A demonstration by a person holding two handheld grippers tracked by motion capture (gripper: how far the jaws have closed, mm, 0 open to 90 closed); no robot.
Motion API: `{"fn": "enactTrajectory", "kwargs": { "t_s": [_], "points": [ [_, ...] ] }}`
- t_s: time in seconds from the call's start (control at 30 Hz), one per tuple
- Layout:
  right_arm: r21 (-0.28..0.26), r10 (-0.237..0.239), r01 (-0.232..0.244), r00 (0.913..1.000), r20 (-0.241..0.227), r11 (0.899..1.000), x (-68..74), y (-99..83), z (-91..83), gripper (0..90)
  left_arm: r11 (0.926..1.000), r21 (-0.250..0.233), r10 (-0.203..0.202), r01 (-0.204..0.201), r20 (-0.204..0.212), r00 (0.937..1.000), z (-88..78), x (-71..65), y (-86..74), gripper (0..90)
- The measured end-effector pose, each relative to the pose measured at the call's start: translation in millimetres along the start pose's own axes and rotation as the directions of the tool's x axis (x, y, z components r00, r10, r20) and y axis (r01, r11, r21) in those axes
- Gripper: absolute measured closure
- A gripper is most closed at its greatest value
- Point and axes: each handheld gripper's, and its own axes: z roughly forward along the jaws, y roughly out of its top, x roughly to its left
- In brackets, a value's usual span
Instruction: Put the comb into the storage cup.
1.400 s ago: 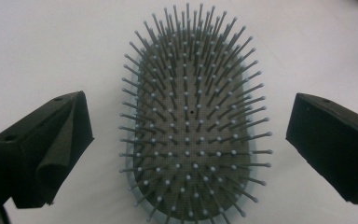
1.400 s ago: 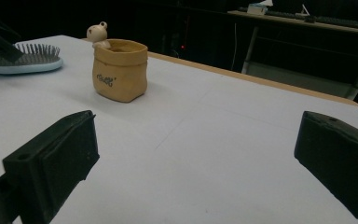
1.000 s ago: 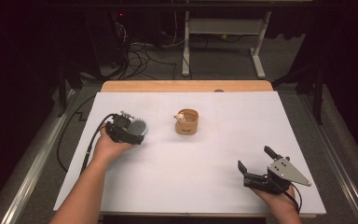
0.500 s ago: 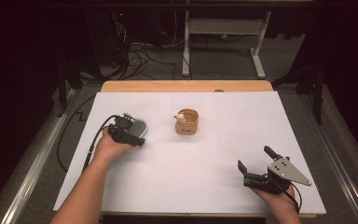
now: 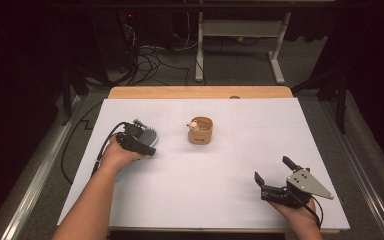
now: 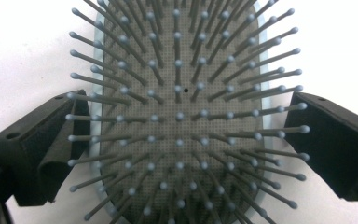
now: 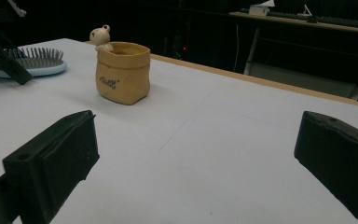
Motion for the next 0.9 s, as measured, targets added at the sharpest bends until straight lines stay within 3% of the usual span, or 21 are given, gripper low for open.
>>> {"fn": "enactTrajectory", "kwargs": {
  "t_s": [0.37, 0.57, 0.67, 0.9],
  "points": [
    [-0.001, 0.0, 0.0, 1.0, 0.004, 1.0, -0.4, 0.1, -0.5, 0.2, 1.0, 0.0, -0.006, 0.006, -0.02, 0.9998, 0.6, -1.8, 0.3, 3.9],
    [0.002, -0.001, 0.001, 1.0, 0.009, 1.0, -0.2, 0.1, 0.0, 0.2, 1.0, -0.005, -0.006, 0.006, -0.009, 0.9999, -2.1, -3.2, 0.2, 10.2],
    [0.0, -0.003, 0.003, 0.9999, 0.01, 1.0, 0.2, 0.3, -0.1, 0.2, 0.9999, -0.01, 0.003, -0.003, -0.001, 1.0, -4.5, -4.1, 0.3, 17.8],
    [0.0, -0.004, 0.004, 0.9999, 0.01, 1.0, 0.2, 0.3, -0.5, 0.2, 0.9999, -0.011, 0.005, -0.005, -0.003, 1.0, -4.5, -4.7, -0.1, 19.6]
  ]
}}
